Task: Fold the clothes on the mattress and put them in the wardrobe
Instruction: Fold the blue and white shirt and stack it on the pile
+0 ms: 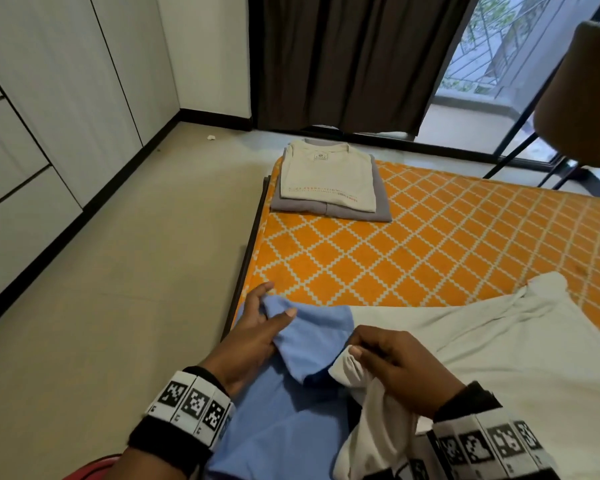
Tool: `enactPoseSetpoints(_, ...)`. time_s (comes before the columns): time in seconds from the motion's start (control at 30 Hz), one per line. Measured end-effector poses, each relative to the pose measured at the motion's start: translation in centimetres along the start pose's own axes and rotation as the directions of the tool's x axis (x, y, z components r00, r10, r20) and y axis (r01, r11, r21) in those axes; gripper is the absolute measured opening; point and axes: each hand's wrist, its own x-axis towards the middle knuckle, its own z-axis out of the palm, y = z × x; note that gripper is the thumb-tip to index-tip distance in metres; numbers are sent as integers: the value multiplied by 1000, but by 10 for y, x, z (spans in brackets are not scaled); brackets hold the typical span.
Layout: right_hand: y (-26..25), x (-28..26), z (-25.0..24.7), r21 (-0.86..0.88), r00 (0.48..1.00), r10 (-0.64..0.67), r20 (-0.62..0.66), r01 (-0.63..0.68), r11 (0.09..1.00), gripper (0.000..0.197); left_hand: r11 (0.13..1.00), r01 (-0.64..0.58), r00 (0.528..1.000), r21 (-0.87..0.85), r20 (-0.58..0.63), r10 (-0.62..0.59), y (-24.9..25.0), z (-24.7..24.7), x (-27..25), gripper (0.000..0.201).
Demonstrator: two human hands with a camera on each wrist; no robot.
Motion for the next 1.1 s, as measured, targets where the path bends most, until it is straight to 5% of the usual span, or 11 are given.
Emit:
enactPoseSetpoints(0.1,5,3,1,48,997,26,67,-30,998,19,999,21,1000,48,-3,-21,-1,-1,2,48)
enactPoseSetpoints(0.3,14,5,3,50,993,58,102,-63,997,22,991,-114,954,76,-270,131,0,-9,7,23)
enactPoseSetpoints(0.5,19,6,9,24,981,128,148,-133,991,19,984,-10,930,176,-359,74,-9,-23,12,52)
enactPoseSetpoints(0.73,27,8,12,5,960,181,212,-186,983,16,972,-50,931,231,-340,129,-5,-22,10,67)
enactPoseSetpoints(0.87,22,9,11,41,961,174,217,-186,982,18,892,6,784,453,-555,277,3,-25,8,56)
enactPoseSetpoints(0.9,20,9,11,67,963,163,215,-181,981,18,855,-65,770,515,-519,371,8,-21,3,51)
enactPoseSetpoints(0.97,17,10,12,146,971,124,203,-155,977,20,821,-287,862,494,-241,447,14,-2,-8,51)
enactPoseSetpoints(1.03,14,13,14,219,982,95,162,-129,967,20,845,-356,934,400,169,314,7,25,-22,78)
enactPoseSetpoints(1.1,10,17,17,237,991,88,102,-110,965,24,820,-296,916,490,388,99,-12,46,-31,105)
